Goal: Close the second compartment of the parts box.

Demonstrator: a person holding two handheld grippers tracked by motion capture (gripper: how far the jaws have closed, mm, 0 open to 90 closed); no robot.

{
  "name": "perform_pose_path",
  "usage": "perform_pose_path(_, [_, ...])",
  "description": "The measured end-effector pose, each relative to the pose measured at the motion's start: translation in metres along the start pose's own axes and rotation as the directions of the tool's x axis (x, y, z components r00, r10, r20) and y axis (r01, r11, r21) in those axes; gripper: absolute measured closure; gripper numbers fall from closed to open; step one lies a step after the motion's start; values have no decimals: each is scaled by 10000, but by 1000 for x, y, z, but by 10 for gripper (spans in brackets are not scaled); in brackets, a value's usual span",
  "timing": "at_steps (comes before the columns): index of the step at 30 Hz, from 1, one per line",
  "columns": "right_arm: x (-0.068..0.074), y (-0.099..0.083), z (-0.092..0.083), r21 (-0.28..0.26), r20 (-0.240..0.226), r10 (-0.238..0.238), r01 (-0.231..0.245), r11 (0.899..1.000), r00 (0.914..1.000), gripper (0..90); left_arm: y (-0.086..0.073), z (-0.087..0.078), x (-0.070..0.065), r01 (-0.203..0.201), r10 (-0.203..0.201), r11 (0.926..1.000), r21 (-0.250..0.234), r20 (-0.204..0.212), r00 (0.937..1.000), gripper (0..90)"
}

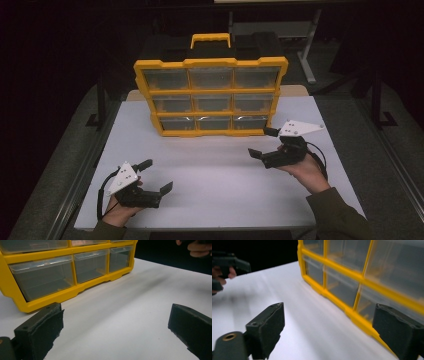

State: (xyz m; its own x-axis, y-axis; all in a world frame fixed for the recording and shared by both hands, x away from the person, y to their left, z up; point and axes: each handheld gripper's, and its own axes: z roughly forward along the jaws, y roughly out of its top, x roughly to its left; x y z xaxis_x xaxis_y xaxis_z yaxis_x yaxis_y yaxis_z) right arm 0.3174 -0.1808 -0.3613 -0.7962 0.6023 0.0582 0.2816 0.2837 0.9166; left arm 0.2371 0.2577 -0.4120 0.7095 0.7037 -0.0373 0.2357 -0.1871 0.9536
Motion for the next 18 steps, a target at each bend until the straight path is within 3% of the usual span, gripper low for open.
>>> perform_pose_path(6, [4, -23, -5, 337, 185, -73, 67, 9994, 9998, 75, 0, 0, 0, -55, 55, 10000, 22, 9, 10000, 0])
perform_pose_path(18, [7, -59, -25, 236, 639, 715, -731, 9970, 9954, 55, -1, 0, 1, -82, 82, 9999, 110, -5, 10000, 0])
